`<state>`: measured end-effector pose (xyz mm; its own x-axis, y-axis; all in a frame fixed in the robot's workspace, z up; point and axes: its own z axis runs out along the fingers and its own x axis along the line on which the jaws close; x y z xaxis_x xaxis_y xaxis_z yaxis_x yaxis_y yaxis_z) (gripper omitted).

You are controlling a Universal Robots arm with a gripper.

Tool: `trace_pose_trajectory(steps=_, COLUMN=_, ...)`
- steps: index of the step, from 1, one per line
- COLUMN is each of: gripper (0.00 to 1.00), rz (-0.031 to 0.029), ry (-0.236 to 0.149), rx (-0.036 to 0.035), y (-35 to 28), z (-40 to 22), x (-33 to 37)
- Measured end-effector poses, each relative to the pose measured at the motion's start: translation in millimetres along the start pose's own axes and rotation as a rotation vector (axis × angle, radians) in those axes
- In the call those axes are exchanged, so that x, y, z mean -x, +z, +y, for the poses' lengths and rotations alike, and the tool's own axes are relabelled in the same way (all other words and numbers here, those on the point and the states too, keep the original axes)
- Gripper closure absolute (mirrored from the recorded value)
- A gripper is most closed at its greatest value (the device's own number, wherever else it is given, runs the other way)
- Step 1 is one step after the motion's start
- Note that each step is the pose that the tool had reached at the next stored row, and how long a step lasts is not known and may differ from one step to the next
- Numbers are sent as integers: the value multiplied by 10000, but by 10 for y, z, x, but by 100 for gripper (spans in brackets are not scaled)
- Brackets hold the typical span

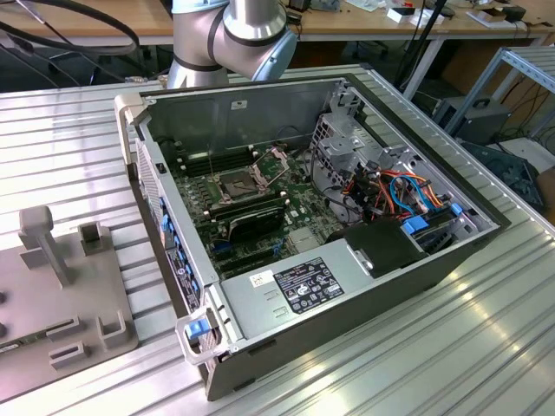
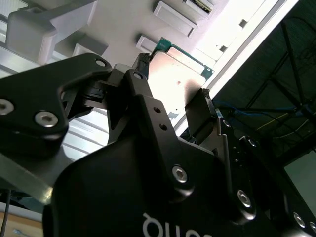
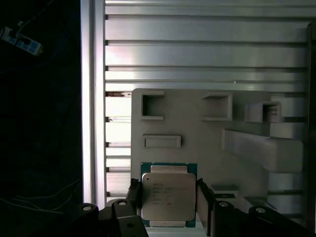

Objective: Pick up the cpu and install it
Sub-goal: 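Pick up the cpu and move it towards the insertion slot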

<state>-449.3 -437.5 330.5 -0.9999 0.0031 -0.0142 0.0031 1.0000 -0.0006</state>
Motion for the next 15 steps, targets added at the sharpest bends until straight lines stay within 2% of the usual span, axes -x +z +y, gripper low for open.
trace_pose_trajectory(steps=3, gripper=45, rz=-2, ry=0, rx=1, y=-17, z=0, x=0)
trace_pose_trajectory(steps=6, gripper=45, rz=-1, ry=0, rx=1, y=-69, z=0, x=1)
trace_pose_trajectory(steps=15, gripper=45, rz=-1, ry=0, rx=1, y=-157, z=0, x=2)
